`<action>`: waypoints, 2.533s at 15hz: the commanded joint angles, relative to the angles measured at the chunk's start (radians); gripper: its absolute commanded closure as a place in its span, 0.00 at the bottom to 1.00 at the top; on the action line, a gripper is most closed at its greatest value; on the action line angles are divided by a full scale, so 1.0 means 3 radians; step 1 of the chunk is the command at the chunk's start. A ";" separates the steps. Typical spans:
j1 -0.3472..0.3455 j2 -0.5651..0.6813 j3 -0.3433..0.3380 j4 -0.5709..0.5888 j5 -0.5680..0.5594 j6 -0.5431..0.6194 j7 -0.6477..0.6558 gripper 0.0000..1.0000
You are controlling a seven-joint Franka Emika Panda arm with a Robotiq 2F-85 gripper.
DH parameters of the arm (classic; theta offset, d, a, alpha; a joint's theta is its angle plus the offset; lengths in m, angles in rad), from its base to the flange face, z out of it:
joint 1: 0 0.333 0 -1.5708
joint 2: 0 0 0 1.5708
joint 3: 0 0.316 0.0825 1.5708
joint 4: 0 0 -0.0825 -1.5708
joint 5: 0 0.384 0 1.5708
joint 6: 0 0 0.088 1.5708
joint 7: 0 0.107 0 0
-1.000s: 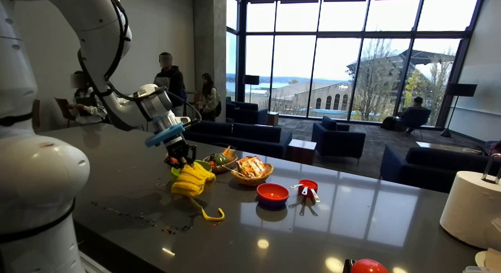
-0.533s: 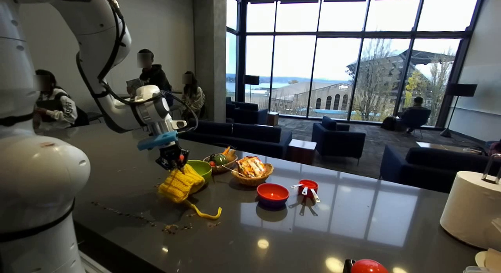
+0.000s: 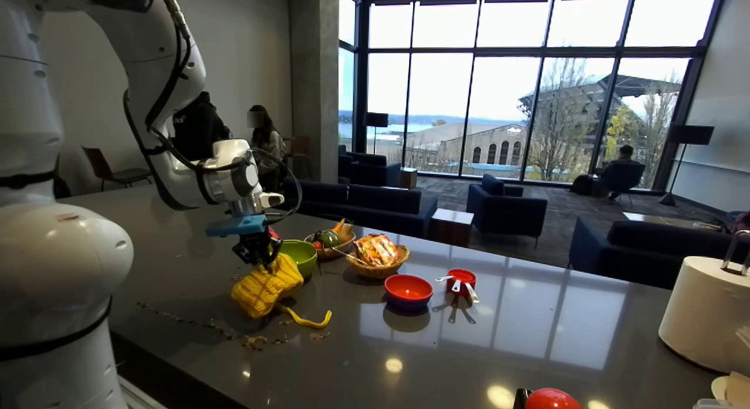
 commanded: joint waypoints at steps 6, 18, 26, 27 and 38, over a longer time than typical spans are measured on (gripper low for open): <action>-0.0131 0.0313 -0.0139 -0.0155 0.0546 0.0437 -0.0449 0.96; -0.0217 0.0544 -0.0897 -0.0142 -0.0219 0.0179 -0.0088 0.96; -0.0382 0.0265 -0.1293 -0.0204 -0.1122 -0.0216 0.0575 0.96; -0.0423 0.0202 -0.1302 -0.0237 -0.1223 -0.0270 0.0678 0.96; -0.0625 -0.0494 -0.0841 -0.0434 -0.1338 -0.0472 0.0979 0.96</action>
